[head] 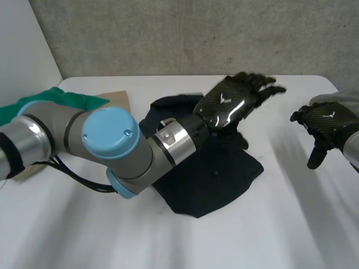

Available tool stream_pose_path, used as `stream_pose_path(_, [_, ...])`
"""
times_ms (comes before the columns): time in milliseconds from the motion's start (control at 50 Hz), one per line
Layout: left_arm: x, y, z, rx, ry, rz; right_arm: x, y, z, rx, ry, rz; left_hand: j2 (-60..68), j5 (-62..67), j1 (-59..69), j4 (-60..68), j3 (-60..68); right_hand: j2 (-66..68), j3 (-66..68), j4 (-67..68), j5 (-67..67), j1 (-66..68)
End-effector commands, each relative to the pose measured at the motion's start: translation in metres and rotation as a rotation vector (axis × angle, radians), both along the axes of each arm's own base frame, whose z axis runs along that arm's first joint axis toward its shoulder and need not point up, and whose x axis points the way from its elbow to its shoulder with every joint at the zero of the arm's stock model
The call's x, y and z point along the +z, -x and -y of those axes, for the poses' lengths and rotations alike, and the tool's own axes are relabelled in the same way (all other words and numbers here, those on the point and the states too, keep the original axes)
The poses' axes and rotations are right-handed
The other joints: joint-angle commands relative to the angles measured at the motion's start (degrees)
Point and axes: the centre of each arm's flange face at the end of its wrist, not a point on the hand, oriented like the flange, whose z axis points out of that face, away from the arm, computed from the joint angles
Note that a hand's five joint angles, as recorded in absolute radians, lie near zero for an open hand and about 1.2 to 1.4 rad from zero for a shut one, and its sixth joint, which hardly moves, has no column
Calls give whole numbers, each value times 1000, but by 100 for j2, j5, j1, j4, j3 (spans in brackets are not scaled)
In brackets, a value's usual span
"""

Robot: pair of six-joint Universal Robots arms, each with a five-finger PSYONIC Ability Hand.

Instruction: Fold the laundry.

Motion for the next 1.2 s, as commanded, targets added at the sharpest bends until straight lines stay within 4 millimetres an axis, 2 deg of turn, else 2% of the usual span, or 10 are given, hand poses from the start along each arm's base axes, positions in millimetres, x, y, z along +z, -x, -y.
stream_pose_path(20, [71,-36,19,256,31,-122,11,-4,5,79,53,-29,1202,1273,1312,1219,1188,-247,-207,-338,-377,-127])
stream_pose_path(140, [74,-82,10,497,-84,-5,9,-20,-13,305,50,-164,2297,2368,2407,2314,2283,-247,-207,-338,-377,-127])
stream_pose_path(260, [13,-117,-25,623,-220,348,-9,-38,-27,483,-3,-198,2382,2453,2493,2400,2368,-247,-207,-338,-377,-127])
stream_pose_path(420, [-62,-129,-71,592,-374,632,-53,-78,-25,640,-60,-234,2248,2319,2358,2265,2234,-247,-207,-338,-377,-127])
stream_pose_path(660, [-83,-110,-41,612,-362,576,-90,-85,1,601,-26,-266,1457,1528,1567,1474,1443,416,456,325,286,536])
stream_pose_path(960, [-101,-83,-4,639,-298,561,-98,-98,10,568,-22,-217,1809,1880,1920,1827,1796,5713,5754,5622,5583,5834])
stream_pose_path(1000, [-103,-78,0,638,-255,561,-94,-100,12,557,-20,-187,2263,2334,2373,2280,2249,6750,6790,6659,6620,6871])
stream_pose_path(1100, [-105,-68,11,641,-143,542,-89,-105,16,533,-9,-132,4144,4214,4254,4161,4130,6753,6793,6662,6623,6873])
stream_pose_path(1140, [-102,-65,18,655,-88,520,-87,-106,17,524,-2,-116,6121,6192,6231,6138,6107,6753,6793,6662,6623,6873])
stream_pose_path(1200, [-93,-63,24,681,-42,492,-80,-105,21,486,17,-106,6552,6622,6662,6569,6538,6753,6793,6662,6623,6873])
